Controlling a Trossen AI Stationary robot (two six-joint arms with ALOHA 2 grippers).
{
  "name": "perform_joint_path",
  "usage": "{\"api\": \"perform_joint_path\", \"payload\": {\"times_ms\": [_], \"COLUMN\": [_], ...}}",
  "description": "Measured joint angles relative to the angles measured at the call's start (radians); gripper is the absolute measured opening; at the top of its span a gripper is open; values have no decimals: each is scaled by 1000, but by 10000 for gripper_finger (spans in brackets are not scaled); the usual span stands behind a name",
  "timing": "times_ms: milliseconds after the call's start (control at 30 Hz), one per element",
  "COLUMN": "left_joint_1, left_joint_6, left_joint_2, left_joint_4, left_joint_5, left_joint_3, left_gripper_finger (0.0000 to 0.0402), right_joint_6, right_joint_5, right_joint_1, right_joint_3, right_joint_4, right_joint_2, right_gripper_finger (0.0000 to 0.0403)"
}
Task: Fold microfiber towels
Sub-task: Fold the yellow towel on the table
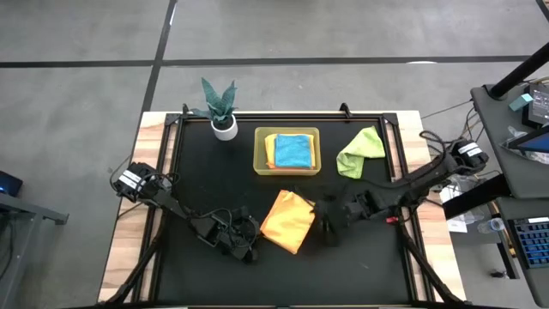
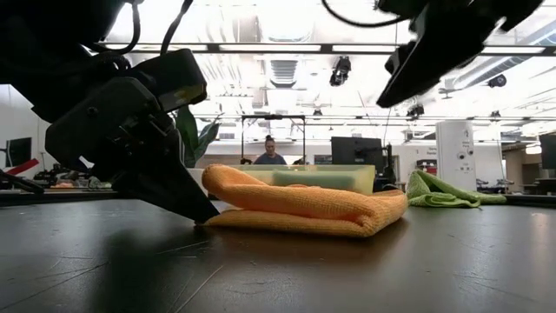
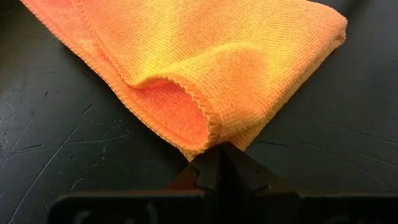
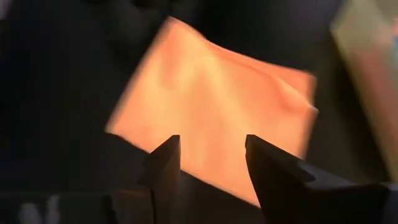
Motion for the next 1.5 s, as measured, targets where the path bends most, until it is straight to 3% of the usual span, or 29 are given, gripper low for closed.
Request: {"api": "perform_joint_path", "payload": {"times_ms": [233, 500, 700, 800, 900, 1167, 1500], "left_joint_1": [1, 1, 1, 1, 1, 2, 2], "left_joint_6": [0, 0, 1, 0, 0, 0, 0], "left_joint_2": [0, 0, 0, 0, 0, 0, 0], "left_joint_4": [0, 0, 1, 1, 4, 4, 6], "left_joint_5": [1, -12, -16, -18, -19, -27, -27], "left_joint_3": [0, 1, 2, 2, 1, 1, 0], "left_gripper_finger": [0, 0, 0, 0, 0, 0, 0], "right_joint_6": [-48, -24, -5, 5, 11, -1, 3], "right_joint_5": [0, 8, 12, 75, 149, 140, 131], "right_joint_1": [125, 162, 161, 161, 161, 167, 180], "right_joint_3": [-15, 15, 92, 135, 166, 177, 224], "right_joint_4": [306, 503, 479, 389, 277, 245, 111], "right_joint_2": [148, 381, 499, 525, 526, 524, 479], "right_gripper_finger": [157, 133, 120, 112, 100, 16, 9]}}
